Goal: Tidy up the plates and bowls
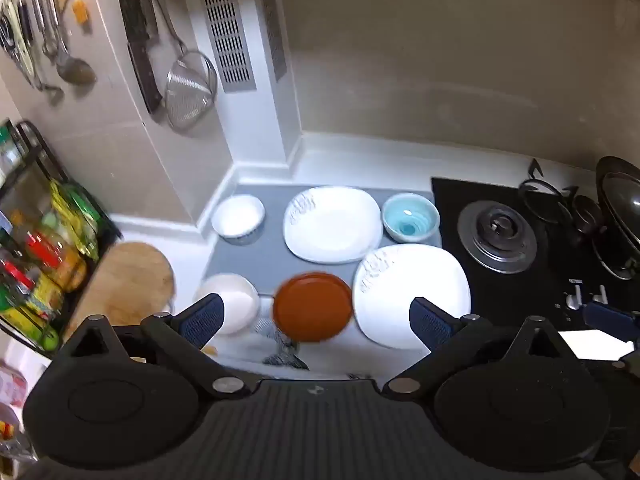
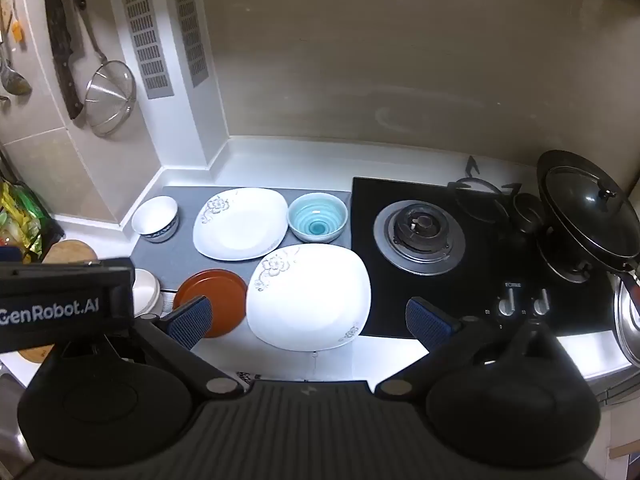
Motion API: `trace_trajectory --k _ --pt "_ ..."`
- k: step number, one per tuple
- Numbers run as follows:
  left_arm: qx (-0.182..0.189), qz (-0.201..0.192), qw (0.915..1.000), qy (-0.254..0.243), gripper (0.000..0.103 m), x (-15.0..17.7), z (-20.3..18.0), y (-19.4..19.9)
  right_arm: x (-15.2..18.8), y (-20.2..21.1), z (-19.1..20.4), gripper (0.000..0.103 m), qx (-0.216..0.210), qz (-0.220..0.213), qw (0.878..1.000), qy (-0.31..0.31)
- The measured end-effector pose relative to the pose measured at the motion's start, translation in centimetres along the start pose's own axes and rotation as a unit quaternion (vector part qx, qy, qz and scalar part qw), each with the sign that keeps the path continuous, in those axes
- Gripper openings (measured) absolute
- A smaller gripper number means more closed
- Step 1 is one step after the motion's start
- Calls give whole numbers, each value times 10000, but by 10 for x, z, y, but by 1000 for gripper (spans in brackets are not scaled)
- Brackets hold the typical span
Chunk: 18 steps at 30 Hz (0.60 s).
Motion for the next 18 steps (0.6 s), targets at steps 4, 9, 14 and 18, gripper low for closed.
trace_trajectory --k 4,9,14,18 --pt "56 164 9998 49 99 7 -8 -6 0 -2 -4 103 -150 98 9998 -68" --pt "119 142 9998 93 99 4 -10 -4 -9 -3 -1 103 -66 163 9998 -17" --pt "72 179 9998 25 99 3 -10 -8 -5 -11 -5 103 -124 251 9996 -68" --pt "-9 206 9998 20 99 5 -9 -8 -5 -14 -1 103 -191 243 9995 -35"
Point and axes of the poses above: each gripper's, at about its wrist camera, not at the fingertips, and y roughly against the way its jaws point, z to its left, x to its underside, the point moved 6 cm from there along -y, roughly the way its jaws point, and after that the axes turned 10 degrees about x, right-handed, at the moved point
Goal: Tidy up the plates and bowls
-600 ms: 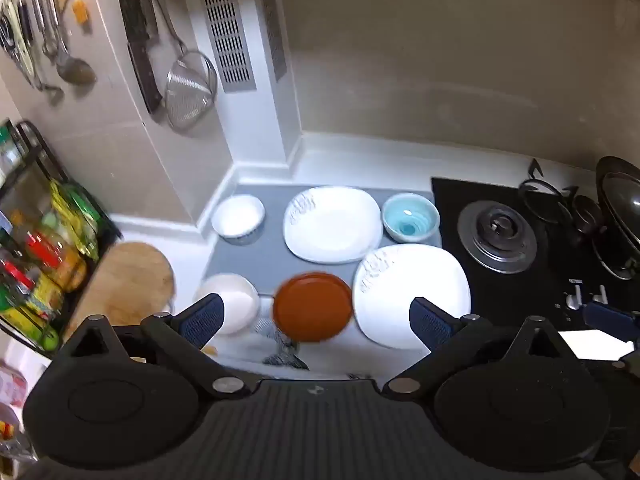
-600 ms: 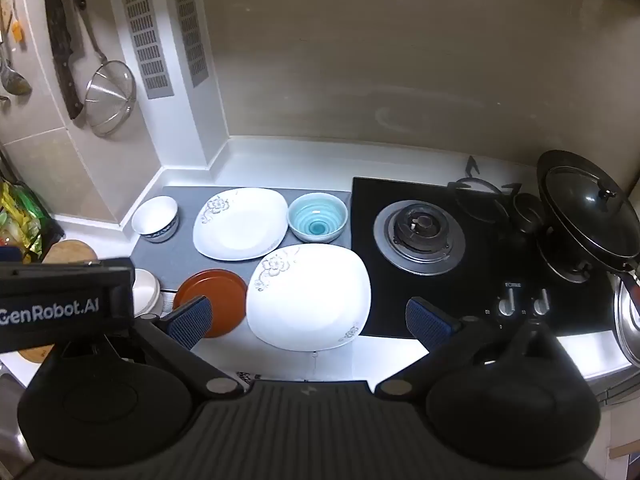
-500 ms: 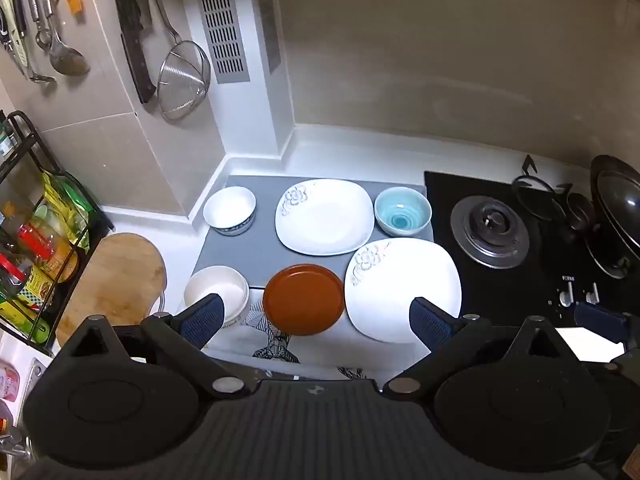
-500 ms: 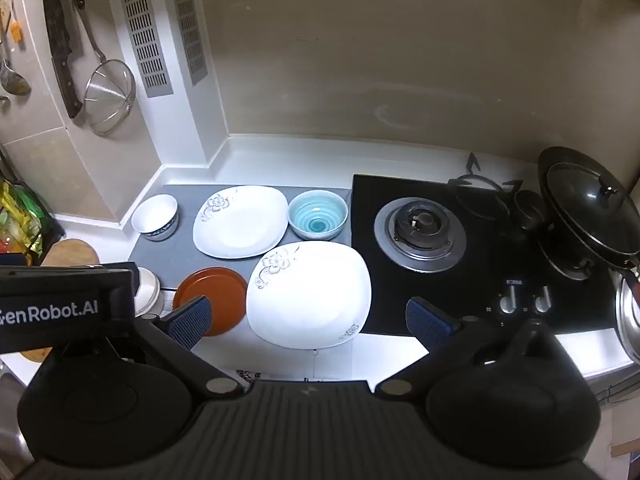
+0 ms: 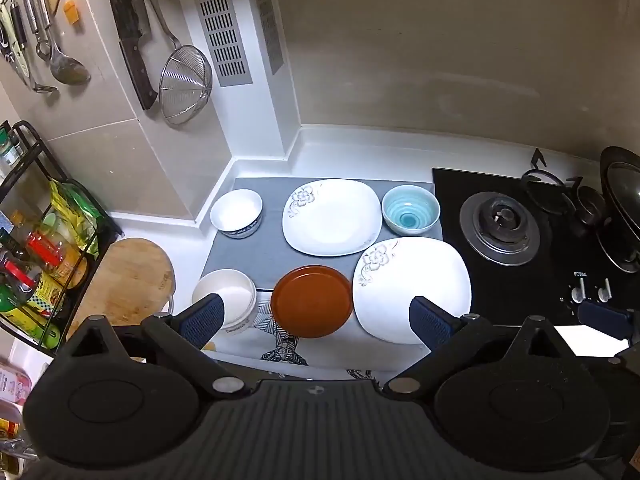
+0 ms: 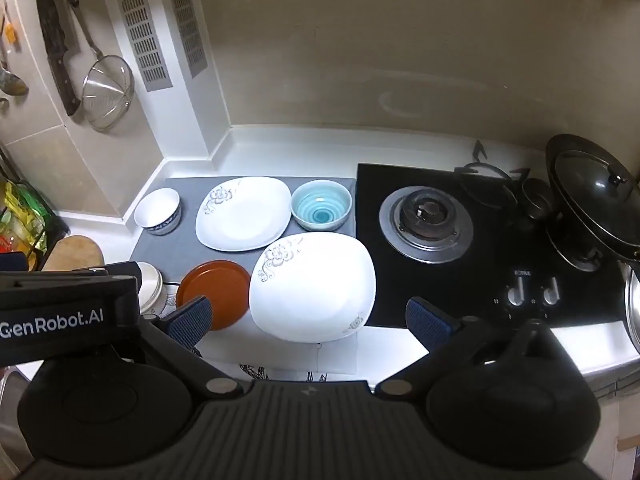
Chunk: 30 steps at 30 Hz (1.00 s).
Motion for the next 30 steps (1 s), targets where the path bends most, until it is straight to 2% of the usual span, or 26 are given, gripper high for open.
trace_trajectory --k 6,23,30 --pt "-111 53 9998 165 99 2 4 -2 3 -7 5 103 -157 106 9998 -12" --pt "-286 147 9995 78 99 2 2 -7 11 -12 2 103 -129 167 9998 43" --pt "-242 313 9992 62 99 9 -3 -15 18 -20 -2 103 -168 337 9993 66"
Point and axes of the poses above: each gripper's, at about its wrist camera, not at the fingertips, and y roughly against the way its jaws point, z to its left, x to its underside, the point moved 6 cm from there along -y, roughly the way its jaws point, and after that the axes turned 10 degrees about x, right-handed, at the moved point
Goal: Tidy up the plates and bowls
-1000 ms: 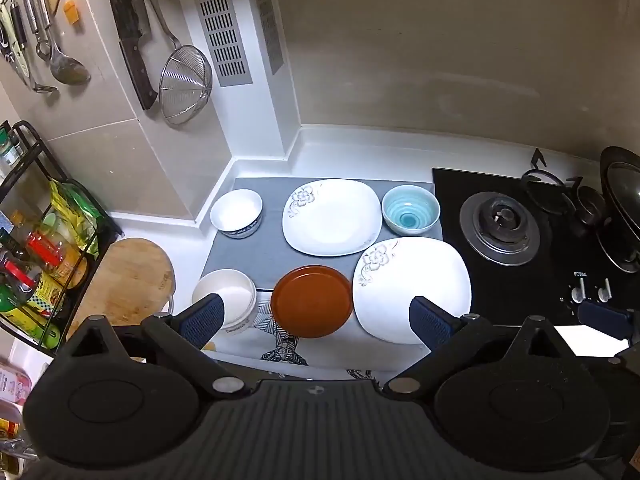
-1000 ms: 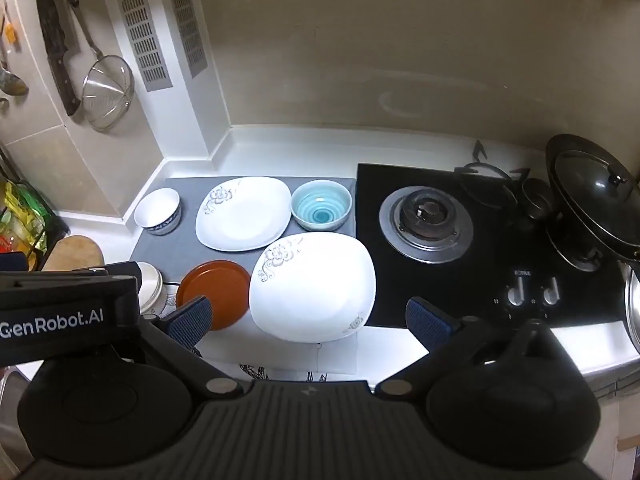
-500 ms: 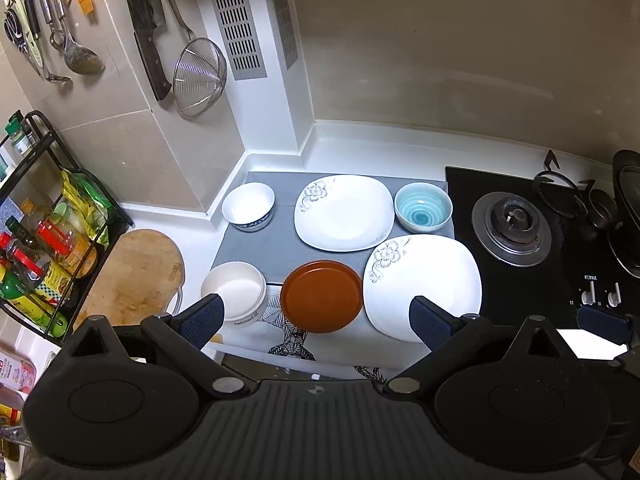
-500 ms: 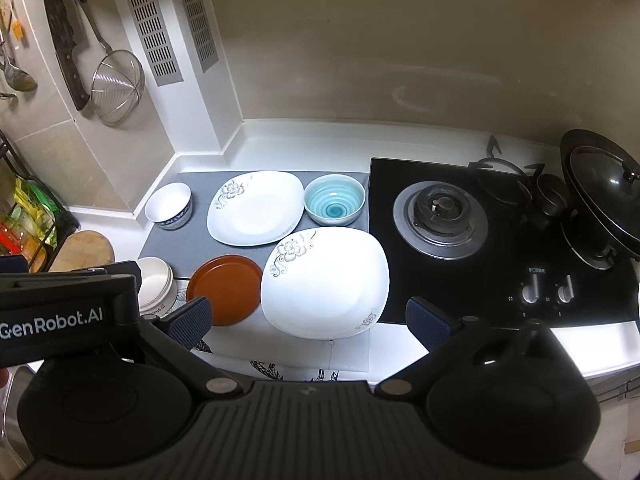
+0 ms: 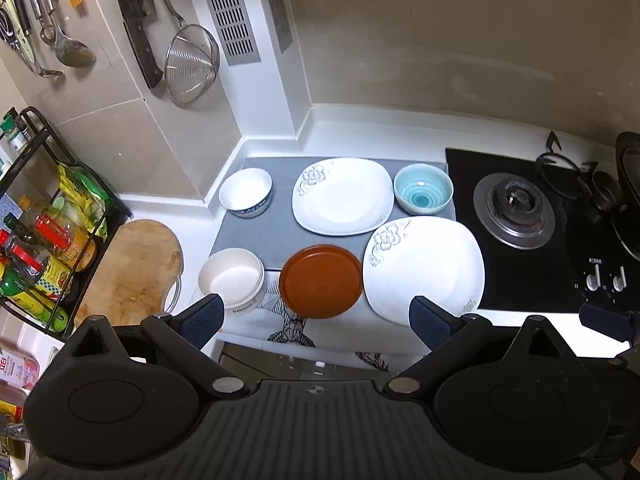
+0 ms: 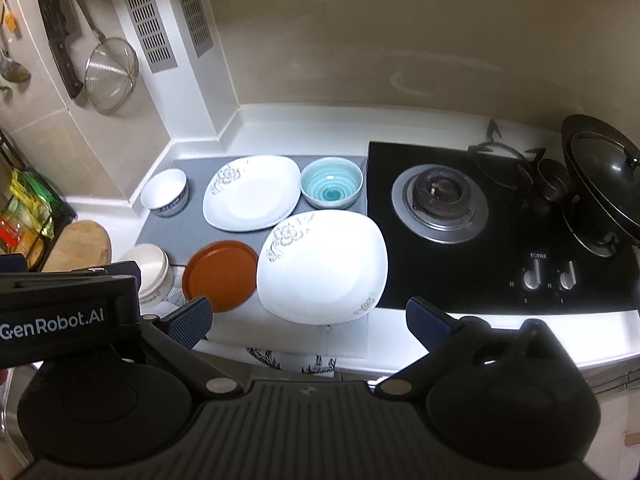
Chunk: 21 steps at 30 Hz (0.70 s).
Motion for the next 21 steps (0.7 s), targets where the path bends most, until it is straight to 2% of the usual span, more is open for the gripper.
trace_trajectory --k 13,21 --pt "-47 -160 9998 91 99 8 5 5 8 3 5 103 -32 -52 9999 -94" --pt "-43 -56 10000 45 99 10 6 5 12 3 6 103 -70 20 9999 -128"
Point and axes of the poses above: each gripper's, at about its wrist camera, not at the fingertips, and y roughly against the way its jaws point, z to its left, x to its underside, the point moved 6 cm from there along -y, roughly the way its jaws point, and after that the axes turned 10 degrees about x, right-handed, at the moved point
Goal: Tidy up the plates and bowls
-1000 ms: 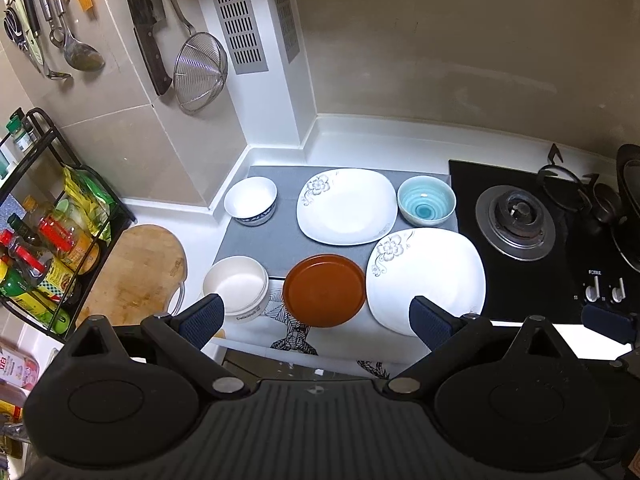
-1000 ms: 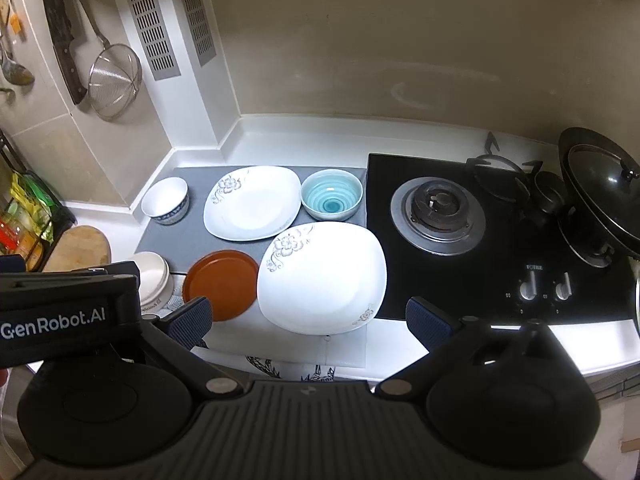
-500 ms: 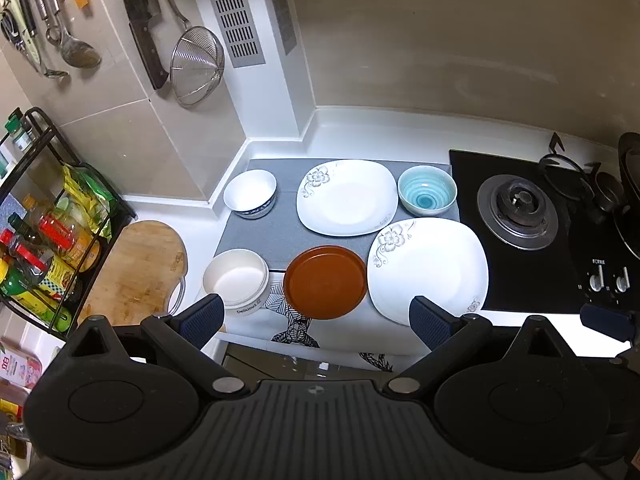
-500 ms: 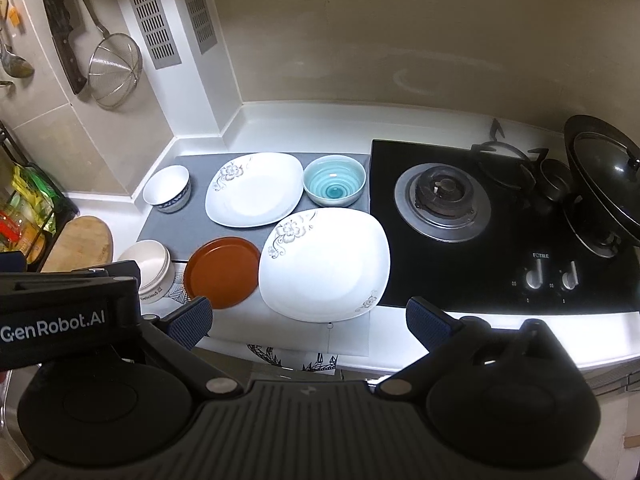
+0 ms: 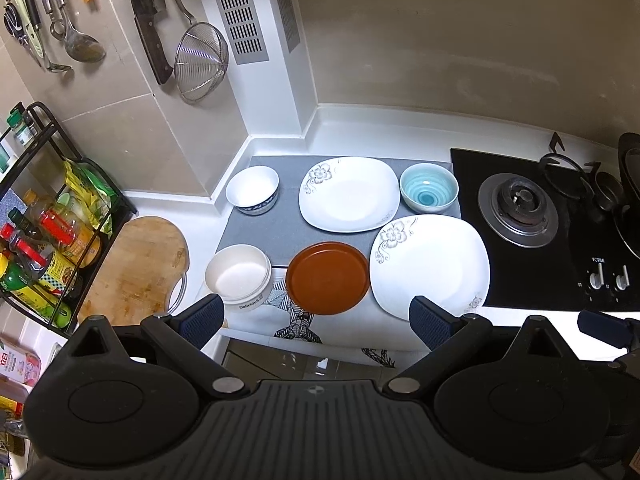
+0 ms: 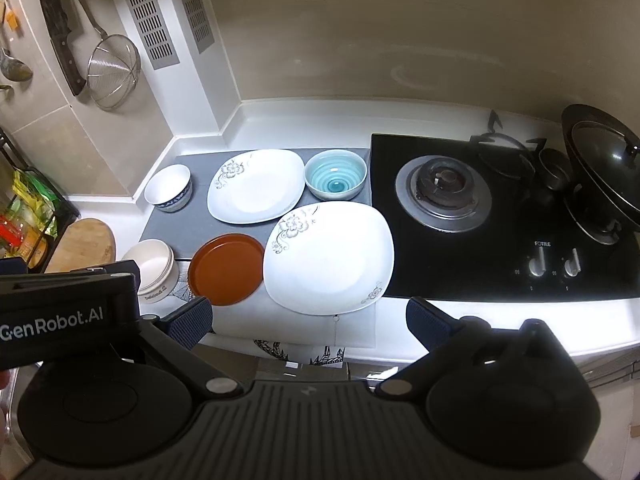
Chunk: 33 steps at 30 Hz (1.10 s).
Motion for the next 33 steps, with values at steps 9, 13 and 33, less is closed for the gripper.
trace_trajectory --k 9,13,33 --pt "-22 27 10000 11 99 7 5 0 7 -1 4 103 -62 32 10000 -9" --pt "7 64 10000 -23 99 10 5 1 10 0 4 103 -59 21 10000 29" --pt "769 590 9946 374 103 40 23 -72 34 -40 20 102 256 -109 9986 458"
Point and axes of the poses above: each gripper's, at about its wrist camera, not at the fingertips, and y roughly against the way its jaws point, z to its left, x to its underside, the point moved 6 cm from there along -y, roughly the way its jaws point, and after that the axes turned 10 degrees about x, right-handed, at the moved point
